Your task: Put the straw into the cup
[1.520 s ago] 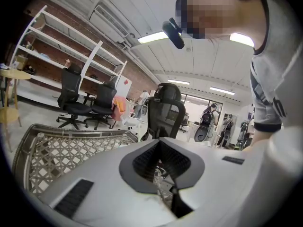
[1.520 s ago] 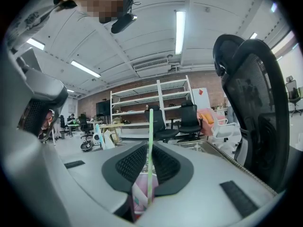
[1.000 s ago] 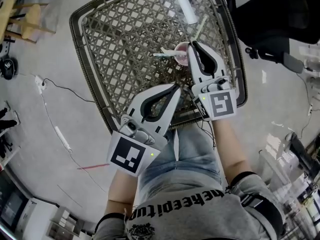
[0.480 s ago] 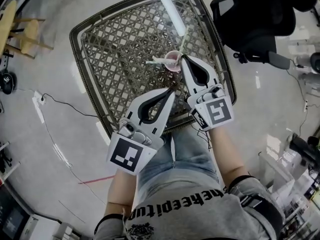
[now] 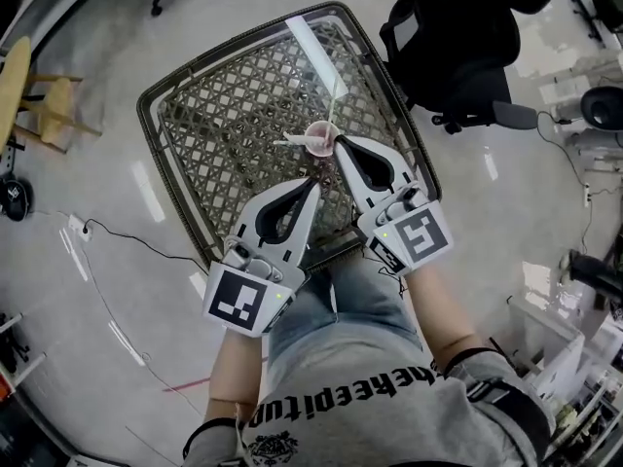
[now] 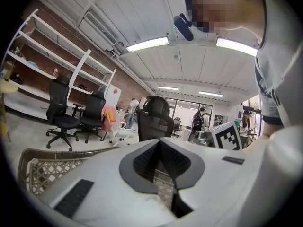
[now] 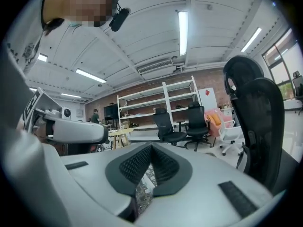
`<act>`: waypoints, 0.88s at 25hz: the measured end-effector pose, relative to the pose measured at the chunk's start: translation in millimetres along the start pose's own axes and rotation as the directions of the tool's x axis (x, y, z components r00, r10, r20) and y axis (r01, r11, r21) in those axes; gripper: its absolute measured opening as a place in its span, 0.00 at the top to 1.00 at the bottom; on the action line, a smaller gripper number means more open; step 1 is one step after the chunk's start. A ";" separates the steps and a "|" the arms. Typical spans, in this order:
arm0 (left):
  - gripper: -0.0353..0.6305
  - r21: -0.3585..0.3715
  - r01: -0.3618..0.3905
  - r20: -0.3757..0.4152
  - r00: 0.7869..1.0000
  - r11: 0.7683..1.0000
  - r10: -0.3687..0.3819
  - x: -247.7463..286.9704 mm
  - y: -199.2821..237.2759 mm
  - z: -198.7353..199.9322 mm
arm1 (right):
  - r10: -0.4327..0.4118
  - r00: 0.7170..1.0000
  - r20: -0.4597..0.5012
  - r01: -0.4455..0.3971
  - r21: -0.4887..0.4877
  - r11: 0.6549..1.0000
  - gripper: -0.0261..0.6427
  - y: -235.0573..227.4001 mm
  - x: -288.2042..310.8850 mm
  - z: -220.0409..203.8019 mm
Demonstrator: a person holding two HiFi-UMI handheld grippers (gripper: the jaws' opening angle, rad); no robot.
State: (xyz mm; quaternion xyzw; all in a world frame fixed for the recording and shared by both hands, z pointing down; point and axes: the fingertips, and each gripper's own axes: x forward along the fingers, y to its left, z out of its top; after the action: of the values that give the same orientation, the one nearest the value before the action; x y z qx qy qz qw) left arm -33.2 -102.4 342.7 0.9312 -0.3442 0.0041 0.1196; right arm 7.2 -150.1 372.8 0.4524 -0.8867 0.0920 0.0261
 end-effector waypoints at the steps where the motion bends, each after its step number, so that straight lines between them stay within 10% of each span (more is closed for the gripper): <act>1: 0.88 0.005 0.006 0.012 1.000 1.000 -0.006 2.3 0.4 3.3 | 0.001 1.000 0.000 -0.001 0.001 1.000 0.97 0.6 -1.1 3.9; 22: 0.88 0.083 0.054 0.061 0.996 0.995 -0.059 3.1 -5.5 73.5 | 0.055 0.997 0.058 -0.054 -0.003 0.999 0.97 39.8 -34.2 95.1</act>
State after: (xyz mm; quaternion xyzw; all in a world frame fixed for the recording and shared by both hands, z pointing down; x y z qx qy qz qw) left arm -32.7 -116.9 270.3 0.9444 -0.3208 -0.0147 0.0709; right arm -1.3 -117.8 269.5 0.4305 -0.8991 0.0789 -0.0019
